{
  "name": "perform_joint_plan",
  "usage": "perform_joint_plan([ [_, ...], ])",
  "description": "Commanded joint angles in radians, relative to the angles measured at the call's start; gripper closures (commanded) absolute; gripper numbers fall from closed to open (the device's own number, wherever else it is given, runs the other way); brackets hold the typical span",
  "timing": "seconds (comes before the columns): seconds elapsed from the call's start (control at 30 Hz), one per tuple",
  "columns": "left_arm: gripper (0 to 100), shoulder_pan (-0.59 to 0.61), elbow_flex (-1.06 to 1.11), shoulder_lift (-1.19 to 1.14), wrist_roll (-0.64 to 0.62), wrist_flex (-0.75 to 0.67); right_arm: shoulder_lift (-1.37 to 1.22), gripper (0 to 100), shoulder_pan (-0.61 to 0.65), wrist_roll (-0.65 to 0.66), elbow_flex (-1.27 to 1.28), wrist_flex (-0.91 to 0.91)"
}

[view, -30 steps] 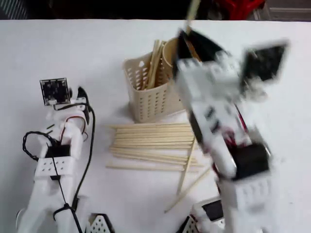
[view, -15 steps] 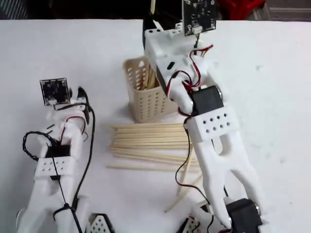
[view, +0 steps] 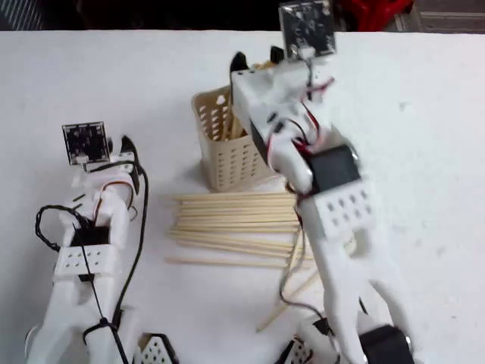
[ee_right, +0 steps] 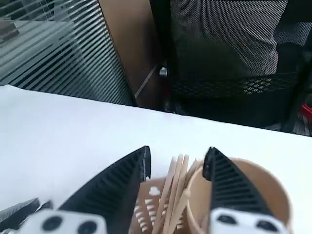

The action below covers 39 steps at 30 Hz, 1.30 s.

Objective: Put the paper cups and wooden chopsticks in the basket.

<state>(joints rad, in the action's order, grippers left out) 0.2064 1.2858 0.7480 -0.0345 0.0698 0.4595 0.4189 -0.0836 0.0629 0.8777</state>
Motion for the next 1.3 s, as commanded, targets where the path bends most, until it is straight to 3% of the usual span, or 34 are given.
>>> perform_joint_plan([
  [0.0, 90, -0.018, -0.005, 0.019, 0.008, -0.028, 0.143, 85.3, -0.004, 0.012, -0.028, 0.229],
  [0.13, 90, -0.018, -0.005, 0.019, 0.008, -0.028, 0.231, 86.5, -0.024, 0.012, -0.008, 0.547],
  [0.23, 90, -0.018, -0.005, 0.019, 0.008, -0.029, 0.225, 83.9, -0.054, 0.021, 0.084, 0.644],
  [0.37, 90, -0.018, -0.005, 0.019, 0.008, -0.028, 0.148, 78.4, -0.133, 0.161, 0.249, 0.596],
  [0.43, 90, -0.018, -0.005, 0.019, 0.008, -0.026, 0.097, 76.5, -0.151, 0.167, 0.338, 0.572],
  [0.67, 90, -0.018, -0.005, 0.019, 0.008, -0.026, -0.016, 76.1, -0.151, 0.160, 0.600, 0.303],
  [1.03, 90, -0.018, -0.005, 0.019, 0.008, -0.026, -0.148, 76.4, -0.154, 0.038, 0.809, 0.119],
  [1.27, 90, -0.018, -0.005, 0.019, 0.008, -0.026, -0.231, 87.7, -0.157, 0.038, 0.809, 0.087],
])
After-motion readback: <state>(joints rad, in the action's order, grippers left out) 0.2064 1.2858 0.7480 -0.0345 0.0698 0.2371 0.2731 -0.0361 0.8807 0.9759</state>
